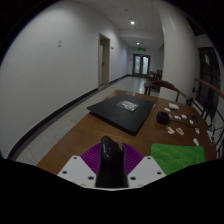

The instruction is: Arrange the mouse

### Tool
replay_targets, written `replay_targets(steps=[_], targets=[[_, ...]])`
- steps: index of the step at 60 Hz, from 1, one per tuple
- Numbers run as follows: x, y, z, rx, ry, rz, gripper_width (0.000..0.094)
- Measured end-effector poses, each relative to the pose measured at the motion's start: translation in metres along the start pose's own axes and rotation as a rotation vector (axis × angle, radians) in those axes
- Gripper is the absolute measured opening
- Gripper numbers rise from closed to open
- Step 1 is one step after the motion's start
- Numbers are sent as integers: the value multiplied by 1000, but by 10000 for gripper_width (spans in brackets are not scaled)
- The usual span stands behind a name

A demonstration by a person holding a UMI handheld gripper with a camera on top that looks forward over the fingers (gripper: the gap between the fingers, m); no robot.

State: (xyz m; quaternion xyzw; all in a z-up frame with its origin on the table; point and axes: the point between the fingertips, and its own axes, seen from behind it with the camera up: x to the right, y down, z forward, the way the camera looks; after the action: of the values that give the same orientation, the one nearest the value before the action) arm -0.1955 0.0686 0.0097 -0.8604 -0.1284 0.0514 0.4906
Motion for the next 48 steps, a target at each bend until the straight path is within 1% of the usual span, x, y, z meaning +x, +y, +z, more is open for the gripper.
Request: replay_targets(steps=[4, 5, 7, 11, 12, 13, 17, 19, 23, 26, 29, 31, 34, 42, 46, 48], targets=[[11, -2, 4, 24, -37, 15, 299], [-4, -8, -6, 38, -41, 5, 298], [1, -18, -12, 76, -41, -28, 291], [24, -47, -33, 176, -7, -83, 282], [18, -64, -48, 196, 1, -89, 280], [16, -66, -60, 218, 7, -94, 278], [50, -91, -92, 298, 30, -71, 273], [74, -99, -103, 325, 58, -43, 272], [106, -108, -133, 341, 137, -19, 273], [146, -91, -132, 323, 193, -6, 273], [179, -59, -122, 262, 235, 23, 271], [184, -40, -126, 211, 253, 41, 274], [204, -13, -112, 152, 279, 58, 273], [227, 43, -93, 40, 343, 41, 273], [229, 60, -86, -2, 346, 71, 275], [230, 59, -86, 15, 343, 88, 275]])
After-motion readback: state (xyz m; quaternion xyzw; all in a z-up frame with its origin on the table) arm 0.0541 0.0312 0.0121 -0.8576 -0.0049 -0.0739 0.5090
